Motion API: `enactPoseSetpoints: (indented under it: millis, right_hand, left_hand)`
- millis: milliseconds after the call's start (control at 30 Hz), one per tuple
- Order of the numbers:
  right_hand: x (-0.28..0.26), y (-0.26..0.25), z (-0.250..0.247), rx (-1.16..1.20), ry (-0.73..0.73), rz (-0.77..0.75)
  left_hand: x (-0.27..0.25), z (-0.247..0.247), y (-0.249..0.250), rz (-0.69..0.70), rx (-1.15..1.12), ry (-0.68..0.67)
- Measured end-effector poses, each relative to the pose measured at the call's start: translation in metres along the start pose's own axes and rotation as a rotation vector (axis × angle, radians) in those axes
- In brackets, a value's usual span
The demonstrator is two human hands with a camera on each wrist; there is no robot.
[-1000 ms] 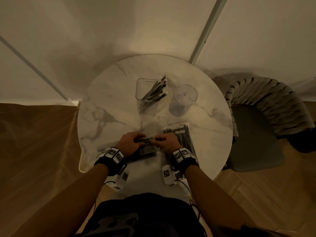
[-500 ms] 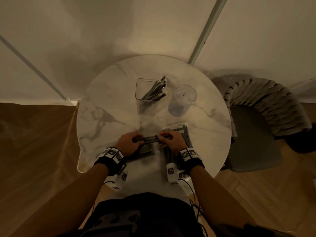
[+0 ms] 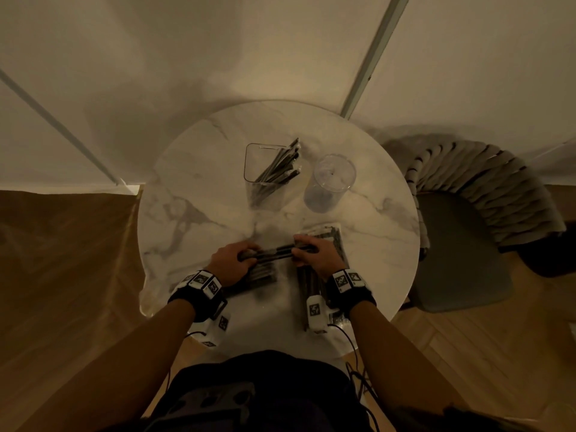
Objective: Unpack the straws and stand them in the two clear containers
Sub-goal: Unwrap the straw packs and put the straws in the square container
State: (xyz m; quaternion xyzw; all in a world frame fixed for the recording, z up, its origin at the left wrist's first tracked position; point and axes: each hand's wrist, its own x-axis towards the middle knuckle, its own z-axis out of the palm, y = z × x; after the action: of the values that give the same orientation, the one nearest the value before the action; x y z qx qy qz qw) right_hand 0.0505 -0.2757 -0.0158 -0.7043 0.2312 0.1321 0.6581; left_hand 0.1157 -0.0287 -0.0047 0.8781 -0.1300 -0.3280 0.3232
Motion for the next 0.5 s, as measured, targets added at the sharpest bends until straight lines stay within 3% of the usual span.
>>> enactPoseSetpoints:
  millis: [267,500]
  right_hand:
    - [-0.003,-0.007,-0.005,-0.036,0.055,-0.001]
    - [-0.016,-0.04,-0.057,-0.17,0.173,-0.054]
  left_hand:
    - [-0.003,-0.002,-0.002,-0.035,0.001,-0.042]
    - [-0.002,-0.006,-0.005,-0.146,0.058,-0.053]
